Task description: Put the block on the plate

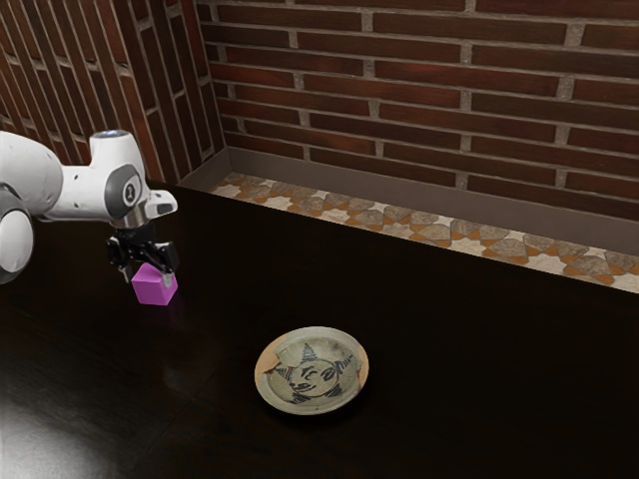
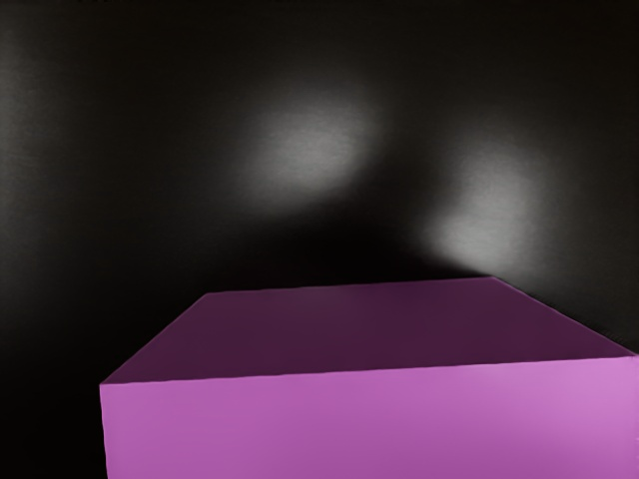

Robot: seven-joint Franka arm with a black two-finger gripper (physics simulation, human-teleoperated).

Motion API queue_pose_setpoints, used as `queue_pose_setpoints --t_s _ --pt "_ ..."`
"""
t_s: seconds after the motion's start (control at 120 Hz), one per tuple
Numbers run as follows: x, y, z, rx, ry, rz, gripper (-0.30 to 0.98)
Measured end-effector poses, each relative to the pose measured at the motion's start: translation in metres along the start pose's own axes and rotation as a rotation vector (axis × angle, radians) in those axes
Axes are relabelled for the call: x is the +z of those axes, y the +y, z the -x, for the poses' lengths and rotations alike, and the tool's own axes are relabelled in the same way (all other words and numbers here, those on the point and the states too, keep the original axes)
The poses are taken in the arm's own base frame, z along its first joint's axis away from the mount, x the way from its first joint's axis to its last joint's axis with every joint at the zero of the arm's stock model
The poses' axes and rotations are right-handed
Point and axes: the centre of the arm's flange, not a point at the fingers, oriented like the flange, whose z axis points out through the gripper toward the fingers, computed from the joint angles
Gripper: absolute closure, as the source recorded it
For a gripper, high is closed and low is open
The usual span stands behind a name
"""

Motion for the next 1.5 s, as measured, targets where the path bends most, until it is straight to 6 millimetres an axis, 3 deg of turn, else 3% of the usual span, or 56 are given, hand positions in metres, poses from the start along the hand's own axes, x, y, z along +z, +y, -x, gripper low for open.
queue_pose_setpoints --t_s 0.458,0.783,1.208,1.342,1.5 --pt "0.013 0.0 -0.004 0.029 0.006 0.011 0.01" --pt "0.009 0.006 -0.008 0.056 0.021 0.014 0.21" --pt "-0.006 0.007 -0.008 0.071 0.044 0.007 0.23" --pt "-0.024 0.02 -0.007 0.093 0.063 0.003 0.24" --pt "-0.039 0.063 0.002 0.152 0.067 0.011 0.26"
